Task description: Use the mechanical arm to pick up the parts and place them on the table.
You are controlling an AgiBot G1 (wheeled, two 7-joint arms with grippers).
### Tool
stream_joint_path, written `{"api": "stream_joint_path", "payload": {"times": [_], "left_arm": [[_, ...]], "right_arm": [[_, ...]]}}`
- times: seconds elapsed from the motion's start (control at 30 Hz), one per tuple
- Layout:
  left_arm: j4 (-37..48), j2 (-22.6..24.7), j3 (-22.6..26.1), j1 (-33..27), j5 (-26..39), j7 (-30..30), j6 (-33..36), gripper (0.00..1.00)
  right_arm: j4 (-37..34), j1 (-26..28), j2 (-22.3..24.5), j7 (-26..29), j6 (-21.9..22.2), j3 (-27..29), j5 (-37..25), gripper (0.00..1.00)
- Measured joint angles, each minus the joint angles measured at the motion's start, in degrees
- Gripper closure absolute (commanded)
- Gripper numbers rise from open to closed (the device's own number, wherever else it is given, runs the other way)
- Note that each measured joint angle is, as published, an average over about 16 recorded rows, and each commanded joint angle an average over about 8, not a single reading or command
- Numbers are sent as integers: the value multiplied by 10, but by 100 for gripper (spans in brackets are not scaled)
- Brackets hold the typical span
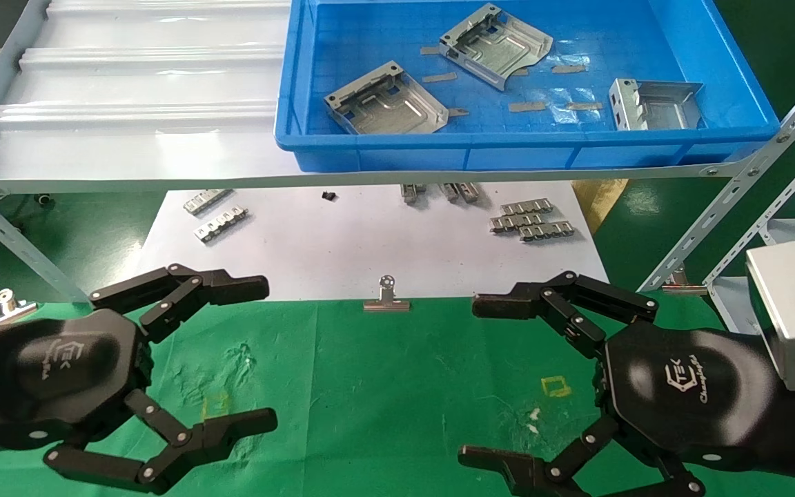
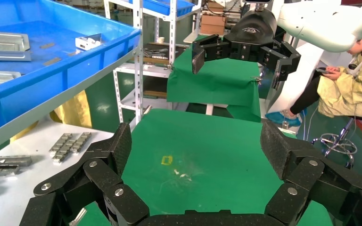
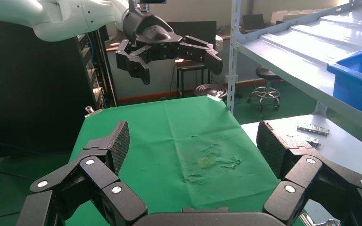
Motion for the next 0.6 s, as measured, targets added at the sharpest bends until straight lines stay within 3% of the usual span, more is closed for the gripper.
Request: {"api": "stream_joint_path", "payload": {"times": [0.27,0.3,0.53,0.6], "left_arm": [[0,0,0,0,0,0,0,0],[0,0,0,0,0,0,0,7],[0,0,0,0,0,0,0,95],[0,0,0,0,0,0,0,100]], "right_arm": [[0,0,0,0,0,0,0,0],[0,0,0,0,0,0,0,0],[0,0,0,0,0,0,0,0],[0,0,0,0,0,0,0,0]]}}
